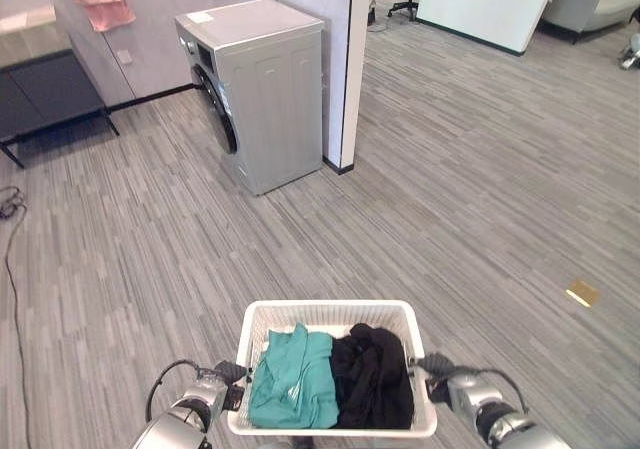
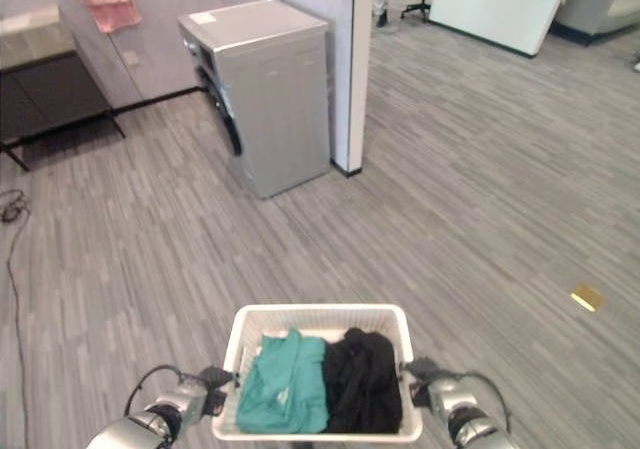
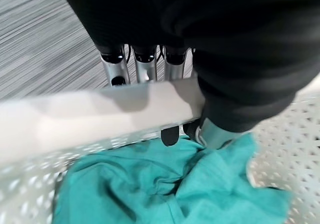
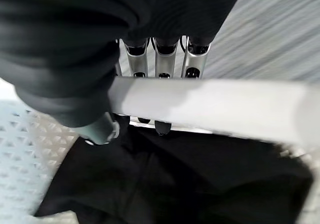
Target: Grab the laundry basket,head to the washer,open it,put in the laundry and shut it.
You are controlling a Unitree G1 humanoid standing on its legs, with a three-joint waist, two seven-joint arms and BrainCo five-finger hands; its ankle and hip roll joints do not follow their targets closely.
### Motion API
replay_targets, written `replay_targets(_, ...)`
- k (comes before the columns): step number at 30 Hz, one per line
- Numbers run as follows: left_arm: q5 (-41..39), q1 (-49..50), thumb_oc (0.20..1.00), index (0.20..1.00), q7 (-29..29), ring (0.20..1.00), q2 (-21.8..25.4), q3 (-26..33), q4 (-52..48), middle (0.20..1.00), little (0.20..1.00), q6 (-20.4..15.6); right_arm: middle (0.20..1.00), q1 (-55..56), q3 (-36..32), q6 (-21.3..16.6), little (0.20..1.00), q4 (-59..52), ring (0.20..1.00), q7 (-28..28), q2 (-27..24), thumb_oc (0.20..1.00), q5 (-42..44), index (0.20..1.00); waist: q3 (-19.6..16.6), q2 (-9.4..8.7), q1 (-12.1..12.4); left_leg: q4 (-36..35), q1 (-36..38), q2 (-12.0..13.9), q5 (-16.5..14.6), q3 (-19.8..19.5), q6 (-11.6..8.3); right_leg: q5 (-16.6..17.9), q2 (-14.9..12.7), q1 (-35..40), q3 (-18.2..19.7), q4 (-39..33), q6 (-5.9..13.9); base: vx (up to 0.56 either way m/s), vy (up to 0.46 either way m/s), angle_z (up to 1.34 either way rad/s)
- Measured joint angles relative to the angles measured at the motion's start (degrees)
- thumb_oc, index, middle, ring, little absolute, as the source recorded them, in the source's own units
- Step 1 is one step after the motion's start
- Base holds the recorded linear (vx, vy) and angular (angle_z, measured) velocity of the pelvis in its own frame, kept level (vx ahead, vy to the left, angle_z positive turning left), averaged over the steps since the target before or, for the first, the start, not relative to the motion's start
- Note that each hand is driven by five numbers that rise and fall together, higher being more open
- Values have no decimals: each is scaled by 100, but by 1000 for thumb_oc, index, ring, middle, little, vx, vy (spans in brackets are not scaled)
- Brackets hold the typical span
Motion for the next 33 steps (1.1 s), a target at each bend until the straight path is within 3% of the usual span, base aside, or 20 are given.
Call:
replay_targets(1,-5,-97,200,200,13,200,77,20,-28,200,200,-12,200,-67,-5,-25,200,-16,200,3,28,200,3,200,65,20,-15,-1,77,42,-94,-126,65,-23,125,-170,165,-215,-2,224,88,68)
replay_targets(2,-5,-208,200,200,16,200,114,12,-28,200,200,19,200,-162,-1,-19,200,-63,200,-6,26,200,3,200,144,40,-96,-4,164,54,-163,-237,132,-43,23,-296,-178,-856,-63,227,46,58)
replay_targets(4,-6,-243,200,200,-1,200,227,85,-63,200,200,13,200,-250,10,-57,200,-85,200,-4,62,200,15,200,194,38,-89,0,275,59,-132,-201,-97,191,-86,-518,-389,-2036,-44,425,56,51)
replay_targets(6,0,-385,200,200,11,200,273,24,-61,200,200,75,200,-251,0,-106,200,-273,200,-20,62,200,119,200,302,-52,-281,266,296,145,-623,-670,-10,552,410,-773,640,-3543,142,478,21,85)
replay_targets(8,0,-478,200,200,5,200,313,29,-58,200,200,86,200,-296,-3,-109,200,-323,200,-49,53,200,127,200,376,-137,-301,247,377,178,-653,-733,-64,828,428,-780,672,-4145,190,425,-9,59)
replay_targets(10,6,-250,200,200,-11,200,285,-44,-61,200,200,104,200,-152,-58,-92,200,-309,200,-86,98,200,127,200,169,-462,-445,138,782,166,-1003,-1129,-625,1269,140,-654,352,-4609,147,343,-35,77)
replay_targets(13,59,-297,200,200,-46,200,114,-79,-103,200,200,65,200,-275,-214,-82,200,-106,200,-91,-29,200,142,200,136,-397,-484,716,723,182,-1330,-1152,-913,1539,200,-551,-79,-4486,147,408,-76,63)
replay_targets(16,119,-222,200,200,-85,200,-5,-86,-102,200,200,76,200,-137,-236,-68,200,14,200,-32,-103,200,148,200,136,-206,-652,1052,1219,56,-1308,-967,-858,1277,703,72,-382,-4442,-546,772,-219,49)
replay_targets(17,115,-120,200,200,-67,200,-21,61,-204,200,200,71,200,-108,-224,-13,200,29,200,-26,-95,200,147,200,142,-351,-687,1846,1004,51,-1295,-935,-1037,1223,699,353,-352,-4536,-652,336,-157,33)
replay_targets(19,108,34,200,200,-91,200,-106,103,-203,200,200,68,200,-21,-223,-9,200,-44,200,16,-174,200,149,200,104,-438,-785,3966,76,129,-990,-737,-1921,1245,554,734,-569,-4810,-724,192,-151,37)
replay_targets(21,106,100,200,200,-79,200,-174,133,-210,200,200,101,200,109,-221,-18,200,-133,200,14,-218,200,152,200,6,-390,-745,5095,-781,313,-824,-467,-2137,1104,547,807,-587,-4809,-941,189,-191,16)
replay_targets(23,88,115,200,200,-62,200,-138,173,-211,200,200,112,200,159,-100,21,200,-161,200,13,-218,200,159,200,41,-424,-722,5555,-1465,771,-688,15,-1989,1057,610,901,-581,-4750,-1281,429,-177,-5)
replay_targets(24,60,107,200,200,-65,200,-104,160,-196,200,200,117,200,149,-93,43,200,-151,200,12,-176,200,155,200,73,-485,-687,5501,-1613,999,-644,421,-1870,986,596,1024,-539,-4907,-1204,280,-42,6)
replay_targets(26,45,36,200,200,-56,200,-150,91,-201,200,200,123,200,149,-162,41,200,-72,200,-85,-179,200,164,200,176,-608,-709,3791,-1656,1183,-525,1300,-1485,664,281,1062,-1046,-4789,-25,238,56,16)
replay_targets(28,26,75,200,200,-90,200,-248,-2,-193,200,200,172,200,65,-111,29,200,-44,200,-98,-292,200,158,200,206,-485,-677,2248,-1744,1379,-132,1392,-1472,868,507,1410,-878,-4947,-608,479,196,4)
replay_targets(29,25,73,200,200,-90,200,-230,-57,-192,200,200,161,200,56,-101,11,200,13,200,-100,-275,200,151,200,181,-463,-650,1361,-1723,1182,61,1264,-1395,785,556,1469,-815,-5023,-415,508,226,-4)
replay_targets(30,27,62,200,200,-83,200,-229,-120,-200,200,200,127,200,58,-101,-31,200,79,200,-106,-268,200,145,200,208,-421,-626,530,-1700,918,253,1027,-1285,656,575,1454,-682,-4967,395,438,162,-32)
replay_targets(31,20,8,200,200,-72,200,-273,-65,-184,200,200,96,200,-15,-127,-51,200,89,200,-96,-324,200,103,200,436,-66,-613,-62,-1657,965,376,338,-1226,832,849,1230,-363,-4408,1090,435,164,-78)
replay_targets(32,3,-28,200,200,-77,200,-349,41,-167,200,200,87,200,-181,-150,-105,200,35,200,-47,-426,200,93,200,676,335,-522,-63,-1747,1313,616,-306,-1011,313,985,846,-207,-3647,-149,272,103,-145)
replay_targets(33,-3,-30,200,200,-86,200,-325,167,-41,200,200,46,200,-316,-90,-114,200,-59,200,22,-436,200,28,200,658,278,-416,-52,-1741,1425,784,-501,-1288,24,446,856,-52,-3692,-915,282,117,-96)
